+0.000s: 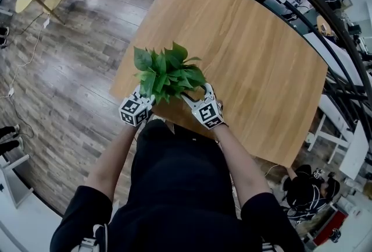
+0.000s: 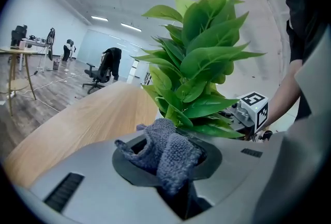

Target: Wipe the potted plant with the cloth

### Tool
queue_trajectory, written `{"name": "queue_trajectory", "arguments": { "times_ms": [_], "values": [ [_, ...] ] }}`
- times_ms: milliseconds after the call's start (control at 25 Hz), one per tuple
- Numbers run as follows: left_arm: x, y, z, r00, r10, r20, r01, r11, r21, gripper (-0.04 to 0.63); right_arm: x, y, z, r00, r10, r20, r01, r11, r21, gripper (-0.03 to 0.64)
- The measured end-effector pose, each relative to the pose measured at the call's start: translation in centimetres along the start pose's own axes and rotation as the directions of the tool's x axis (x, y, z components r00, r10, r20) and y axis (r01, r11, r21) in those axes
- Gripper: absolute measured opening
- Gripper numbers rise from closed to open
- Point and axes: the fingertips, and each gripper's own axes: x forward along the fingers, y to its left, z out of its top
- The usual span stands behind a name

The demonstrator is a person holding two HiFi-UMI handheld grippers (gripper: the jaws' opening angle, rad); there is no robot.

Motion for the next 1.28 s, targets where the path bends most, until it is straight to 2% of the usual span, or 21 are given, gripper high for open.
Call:
{"name": "queue_trajectory", "arguments": {
  "times_ms": [120, 320, 520, 600, 840, 1040, 1160, 1280],
  "values": [
    [0.2, -0.3, -0.2, 1.000, 0.002, -0.002, -0.002, 1.000, 0.006, 0.107, 0.5, 0.3, 0.7, 0.999, 0.036, 0.005, -0.036, 0.999, -0.036, 0.265],
    [0.1, -0.9, -0.1, 1.000, 0.010, 0.005, -0.010, 1.000, -0.004, 0.107, 0.6, 0.2, 0.7, 1.000, 0.015, 0.007, -0.014, 1.000, -0.021, 0.264],
    [0.0, -3.2, -1.1, 0.999, -0.047, -0.015, 0.047, 0.999, 0.009, 0.109, 0.8, 0.3, 0.7, 1.000, -0.004, 0.009, 0.004, 1.000, -0.008, 0.264],
    [0.0, -3.6, -1.2, 0.999, -0.046, -0.011, 0.046, 0.999, 0.003, 0.109, 0.9, 0.4, 0.8, 1.000, -0.007, 0.008, 0.007, 1.000, -0.005, 0.264],
    [-0.1, -2.4, -1.4, 1.000, -0.023, -0.001, 0.023, 1.000, -0.004, 0.109, 0.3, 1.7, 0.7, 1.000, 0.008, 0.010, -0.008, 1.000, 0.000, 0.264],
    [-1.1, -0.2, 0.1, 0.999, 0.043, 0.030, -0.043, 0.999, -0.025, 0.109, 0.0, 4.0, 0.2, 1.000, 0.020, 0.003, -0.020, 1.000, 0.002, 0.264],
    [-1.0, 0.1, -0.1, 0.999, 0.033, 0.030, -0.033, 0.999, -0.019, 0.109, 0.0, 2.3, 0.3, 0.999, -0.036, 0.008, 0.036, 0.999, 0.037, 0.264],
    [-0.8, 0.1, -0.2, 0.999, 0.023, 0.029, -0.023, 1.000, -0.012, 0.109, 0.3, 0.8, 1.0, 0.999, -0.039, 0.007, 0.039, 0.999, -0.012, 0.265]
  ]
}}
